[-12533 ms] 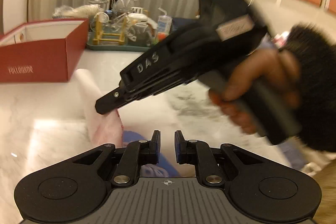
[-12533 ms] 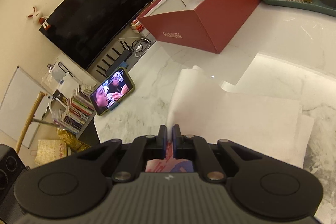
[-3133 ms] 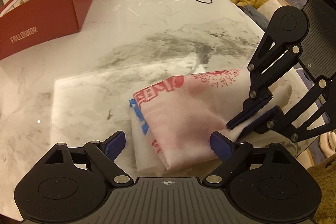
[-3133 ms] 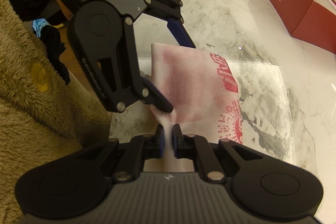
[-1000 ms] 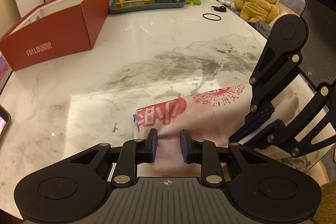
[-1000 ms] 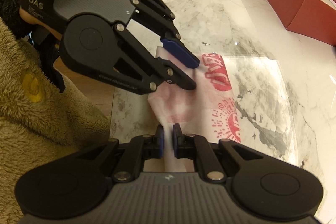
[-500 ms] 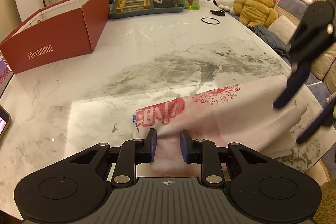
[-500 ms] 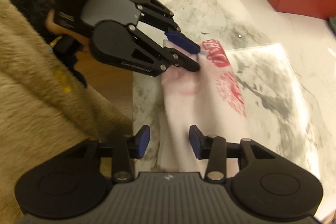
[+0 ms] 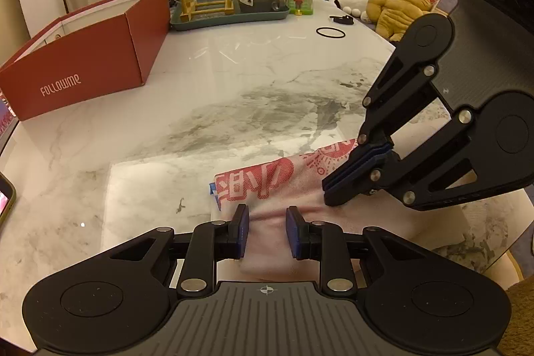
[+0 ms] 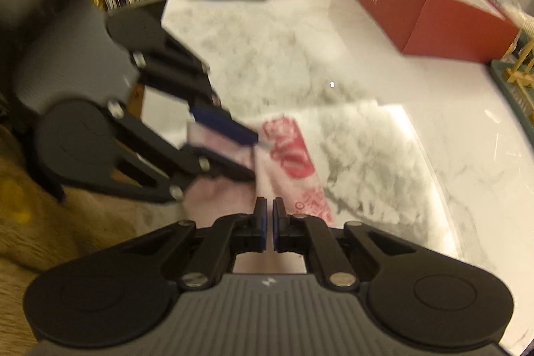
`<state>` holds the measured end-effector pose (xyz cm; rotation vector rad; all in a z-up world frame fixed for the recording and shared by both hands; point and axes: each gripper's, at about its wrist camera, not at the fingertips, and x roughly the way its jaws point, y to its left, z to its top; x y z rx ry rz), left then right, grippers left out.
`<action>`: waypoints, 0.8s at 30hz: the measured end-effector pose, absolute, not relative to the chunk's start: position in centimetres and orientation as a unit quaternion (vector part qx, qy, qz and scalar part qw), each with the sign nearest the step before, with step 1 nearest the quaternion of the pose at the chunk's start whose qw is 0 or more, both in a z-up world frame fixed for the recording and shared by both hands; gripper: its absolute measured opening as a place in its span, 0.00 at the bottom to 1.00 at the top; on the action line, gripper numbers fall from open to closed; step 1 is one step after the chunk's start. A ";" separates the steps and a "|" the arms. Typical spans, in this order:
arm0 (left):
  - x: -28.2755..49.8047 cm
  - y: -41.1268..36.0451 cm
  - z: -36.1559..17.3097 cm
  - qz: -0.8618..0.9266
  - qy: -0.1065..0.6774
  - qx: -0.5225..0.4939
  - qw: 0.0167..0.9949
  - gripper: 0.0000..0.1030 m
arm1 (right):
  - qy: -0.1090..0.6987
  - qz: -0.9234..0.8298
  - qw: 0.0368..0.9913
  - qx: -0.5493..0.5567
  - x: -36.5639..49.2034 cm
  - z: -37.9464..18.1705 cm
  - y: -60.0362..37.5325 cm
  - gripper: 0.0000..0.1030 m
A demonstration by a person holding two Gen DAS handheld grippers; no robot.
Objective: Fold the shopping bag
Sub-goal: 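Close the left gripper on the folded bag edge while the right presses it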
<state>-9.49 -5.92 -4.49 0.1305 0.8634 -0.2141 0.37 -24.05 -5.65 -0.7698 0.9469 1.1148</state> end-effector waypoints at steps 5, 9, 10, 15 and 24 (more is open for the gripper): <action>-9.4 -5.7 -4.5 -0.110 0.419 0.059 0.899 0.25 | 0.399 0.498 0.679 -0.362 -2.7 -6.7 -17.3 0.02; -9.3 -5.6 -4.5 -0.116 0.419 0.062 0.898 0.25 | 0.400 0.485 0.682 -0.374 -2.9 -6.0 -20.7 0.02; -9.3 -5.6 -4.5 -0.117 0.419 0.062 0.898 0.25 | 0.404 0.478 0.684 -0.375 -2.8 -5.9 -21.4 0.02; -9.2 -5.7 -4.5 -0.121 0.419 0.066 0.897 0.25 | 0.416 0.456 0.689 -0.381 -3.2 -5.7 -23.3 0.02; -9.2 -5.7 -4.5 -0.120 0.421 0.065 0.897 0.25 | 0.418 0.481 0.681 -0.362 -5.3 -3.5 -19.6 0.05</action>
